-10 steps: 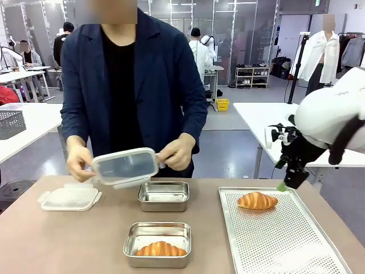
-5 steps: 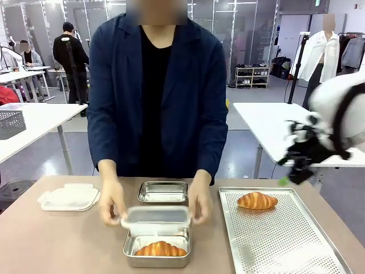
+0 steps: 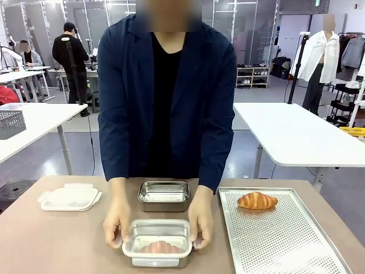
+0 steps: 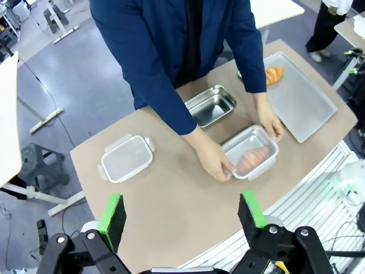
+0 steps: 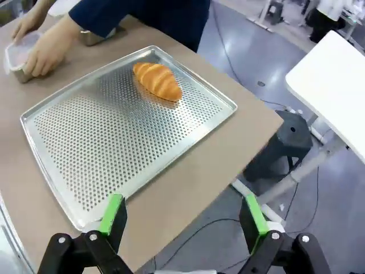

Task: Place the bread into the airtight container.
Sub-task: Pick up a Butter Roll and place it into an empty Airtight Container.

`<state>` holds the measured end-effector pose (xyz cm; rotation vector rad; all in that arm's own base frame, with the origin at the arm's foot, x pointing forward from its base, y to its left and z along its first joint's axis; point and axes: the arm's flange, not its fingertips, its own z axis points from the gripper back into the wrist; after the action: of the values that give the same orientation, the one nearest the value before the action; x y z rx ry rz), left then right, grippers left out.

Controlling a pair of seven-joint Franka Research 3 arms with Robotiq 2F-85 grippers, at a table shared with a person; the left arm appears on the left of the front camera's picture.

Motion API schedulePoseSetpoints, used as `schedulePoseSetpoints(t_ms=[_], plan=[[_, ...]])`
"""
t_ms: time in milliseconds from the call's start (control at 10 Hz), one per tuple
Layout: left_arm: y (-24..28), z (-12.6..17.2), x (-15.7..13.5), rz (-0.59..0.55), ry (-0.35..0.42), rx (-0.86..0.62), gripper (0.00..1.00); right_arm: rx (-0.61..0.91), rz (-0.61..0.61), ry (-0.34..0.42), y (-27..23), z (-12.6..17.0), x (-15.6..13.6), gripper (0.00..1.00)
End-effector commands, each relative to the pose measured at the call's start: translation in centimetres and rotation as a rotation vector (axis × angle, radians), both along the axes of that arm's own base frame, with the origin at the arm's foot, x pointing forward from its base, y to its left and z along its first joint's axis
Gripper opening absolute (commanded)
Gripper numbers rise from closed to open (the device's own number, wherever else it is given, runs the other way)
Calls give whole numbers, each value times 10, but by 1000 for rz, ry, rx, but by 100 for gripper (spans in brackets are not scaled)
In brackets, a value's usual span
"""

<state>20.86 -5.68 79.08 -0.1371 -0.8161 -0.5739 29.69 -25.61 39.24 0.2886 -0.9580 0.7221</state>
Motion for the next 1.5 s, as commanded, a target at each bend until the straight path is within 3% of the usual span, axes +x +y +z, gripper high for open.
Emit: schedulePoseSetpoints(t_ms=[0, 100, 200, 1400], plan=[[0, 1, 0, -6, -3, 7, 100, 44, 17, -51, 5, -30, 2, 100], [0, 1, 0, -6, -3, 7, 100, 46, 30, -50, 8, -37, -1, 100], [0, 1, 0, -6, -3, 7, 100, 33, -17, -18, -5, -14, -11, 100], [0, 1, 0, -6, -3, 7, 100, 33, -17, -18, -5, -14, -11, 100]])
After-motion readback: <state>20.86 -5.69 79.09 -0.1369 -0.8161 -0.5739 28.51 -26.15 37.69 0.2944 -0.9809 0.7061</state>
